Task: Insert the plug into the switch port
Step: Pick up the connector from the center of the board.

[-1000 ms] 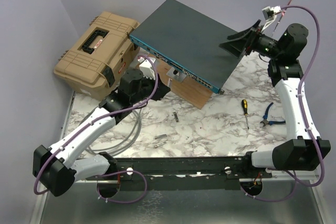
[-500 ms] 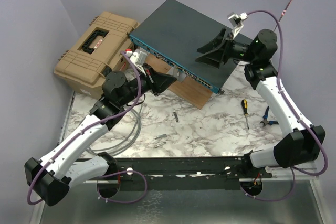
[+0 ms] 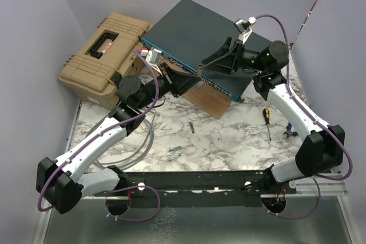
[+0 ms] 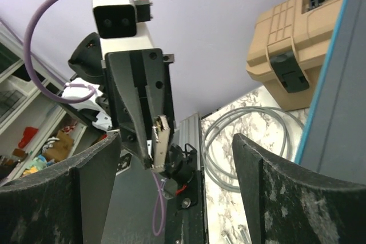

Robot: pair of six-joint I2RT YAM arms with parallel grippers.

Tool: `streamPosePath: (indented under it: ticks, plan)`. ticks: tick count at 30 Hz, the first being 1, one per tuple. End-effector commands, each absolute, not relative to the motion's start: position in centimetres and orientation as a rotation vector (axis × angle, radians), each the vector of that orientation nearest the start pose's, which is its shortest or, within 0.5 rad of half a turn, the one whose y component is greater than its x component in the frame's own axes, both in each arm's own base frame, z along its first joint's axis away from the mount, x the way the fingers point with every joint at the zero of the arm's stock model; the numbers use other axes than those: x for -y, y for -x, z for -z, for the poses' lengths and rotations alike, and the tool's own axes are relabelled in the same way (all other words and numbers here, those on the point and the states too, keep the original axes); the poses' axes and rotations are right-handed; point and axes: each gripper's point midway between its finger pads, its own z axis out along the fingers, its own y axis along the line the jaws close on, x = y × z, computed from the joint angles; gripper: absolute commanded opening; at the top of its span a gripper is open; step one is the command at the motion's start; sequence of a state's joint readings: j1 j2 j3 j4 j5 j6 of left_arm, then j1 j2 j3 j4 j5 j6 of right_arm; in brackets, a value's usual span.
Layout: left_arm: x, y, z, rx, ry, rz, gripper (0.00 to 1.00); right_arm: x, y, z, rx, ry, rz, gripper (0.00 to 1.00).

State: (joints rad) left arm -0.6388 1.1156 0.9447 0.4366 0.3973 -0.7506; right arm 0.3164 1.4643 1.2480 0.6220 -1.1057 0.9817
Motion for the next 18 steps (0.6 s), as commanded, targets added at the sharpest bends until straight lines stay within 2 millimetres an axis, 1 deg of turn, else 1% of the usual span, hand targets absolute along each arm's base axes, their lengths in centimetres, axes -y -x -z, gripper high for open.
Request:
streamPosePath:
  ticks: [1,13,18]
  plan:
    - [30.61,-24.47,-40.96,-1.383,-0.315,1.478,0.00,-28.68,-28.46,-41.80,-1.432,0.681,-1.725,0.79]
    - [31.23,-24.49,-40.73,-1.379,-0.331,1.510,0.00,-29.36,-28.31,-42.16,-1.408,0.675,-1.786,0.55]
    - [31.43,-24.52,-40.30,-1.390,-0.337,1.514,0.00,-29.44,-28.38,-42.21,-1.407,0.666,-1.795,0.42]
